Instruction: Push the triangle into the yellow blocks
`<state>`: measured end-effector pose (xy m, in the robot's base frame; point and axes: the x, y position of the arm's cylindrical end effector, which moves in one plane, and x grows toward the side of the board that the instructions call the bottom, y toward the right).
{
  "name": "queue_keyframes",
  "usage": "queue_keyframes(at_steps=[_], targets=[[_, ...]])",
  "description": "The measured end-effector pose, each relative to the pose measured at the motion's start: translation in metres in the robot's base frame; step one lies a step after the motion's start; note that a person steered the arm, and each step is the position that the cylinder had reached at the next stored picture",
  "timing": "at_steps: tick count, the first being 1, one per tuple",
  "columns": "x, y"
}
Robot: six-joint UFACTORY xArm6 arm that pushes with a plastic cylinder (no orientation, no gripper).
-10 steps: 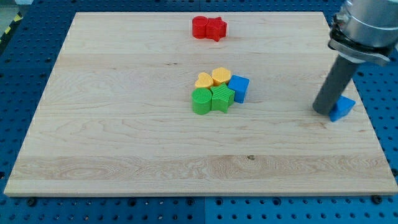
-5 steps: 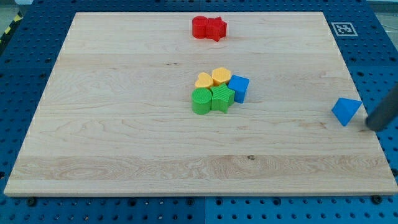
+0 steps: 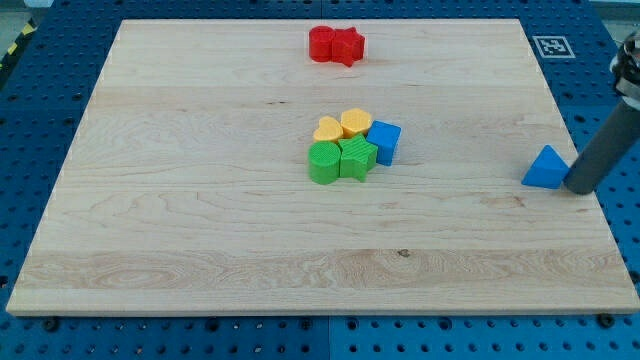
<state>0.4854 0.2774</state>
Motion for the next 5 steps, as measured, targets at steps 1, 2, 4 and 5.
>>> queue_keyframes(at_steps=[1, 2, 4, 5], targets=[[0.0, -0.042], [-0.009, -0.081], [-0.015, -0.081], [0.019, -0.088]])
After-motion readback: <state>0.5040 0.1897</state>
